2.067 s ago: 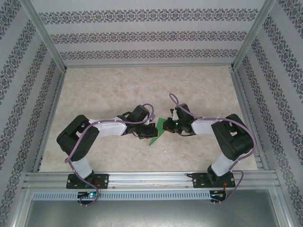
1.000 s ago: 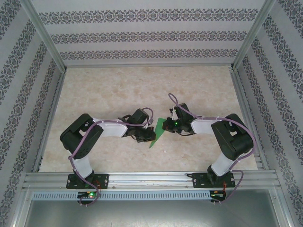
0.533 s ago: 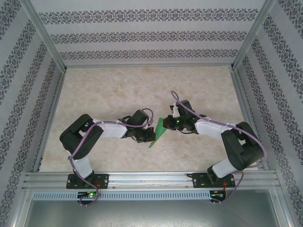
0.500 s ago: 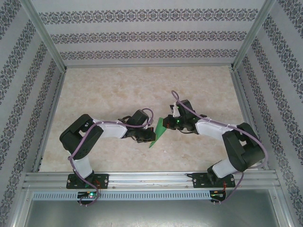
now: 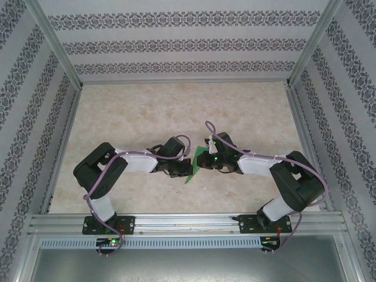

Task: Fold a paper plane with a square sheet of paper (fold left side to right side)
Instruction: Fold the wing for the fifth time at the center of the table.

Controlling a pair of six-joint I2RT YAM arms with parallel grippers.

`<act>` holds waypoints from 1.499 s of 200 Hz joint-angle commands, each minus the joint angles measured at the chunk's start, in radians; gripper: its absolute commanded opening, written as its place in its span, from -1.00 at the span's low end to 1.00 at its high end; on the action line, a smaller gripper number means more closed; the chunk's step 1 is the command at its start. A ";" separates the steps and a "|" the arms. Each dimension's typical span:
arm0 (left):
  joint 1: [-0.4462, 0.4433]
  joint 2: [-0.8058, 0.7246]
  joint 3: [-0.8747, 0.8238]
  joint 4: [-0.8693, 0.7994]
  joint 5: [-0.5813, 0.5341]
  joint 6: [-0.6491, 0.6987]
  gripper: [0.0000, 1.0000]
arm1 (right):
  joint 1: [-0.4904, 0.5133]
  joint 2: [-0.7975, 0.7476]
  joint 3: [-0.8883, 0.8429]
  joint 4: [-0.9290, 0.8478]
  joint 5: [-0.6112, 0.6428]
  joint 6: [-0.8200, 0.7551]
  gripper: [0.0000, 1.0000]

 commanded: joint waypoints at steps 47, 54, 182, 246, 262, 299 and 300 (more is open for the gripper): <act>-0.011 0.037 -0.038 -0.177 -0.144 0.029 -1.00 | -0.013 0.086 -0.004 0.056 0.016 -0.026 -1.00; -0.012 0.036 -0.039 -0.182 -0.144 0.031 -1.00 | -0.021 0.092 -0.004 0.057 0.015 -0.032 -1.00; -0.011 0.037 -0.051 -0.206 -0.165 0.033 -1.00 | -0.193 0.139 0.038 -0.018 -0.008 -0.130 -1.00; -0.012 0.035 -0.058 -0.207 -0.170 0.035 -1.00 | -0.302 0.189 0.077 -0.043 -0.013 -0.160 -1.00; -0.011 0.034 -0.058 -0.206 -0.170 0.035 -1.00 | -0.328 0.201 0.085 -0.040 -0.026 -0.162 -1.00; -0.011 0.032 -0.062 -0.206 -0.170 0.034 -1.00 | -0.373 0.209 0.110 -0.053 -0.029 -0.162 -1.00; -0.011 0.032 -0.062 -0.206 -0.169 0.034 -1.00 | -0.373 0.210 0.111 -0.054 -0.029 -0.162 -1.00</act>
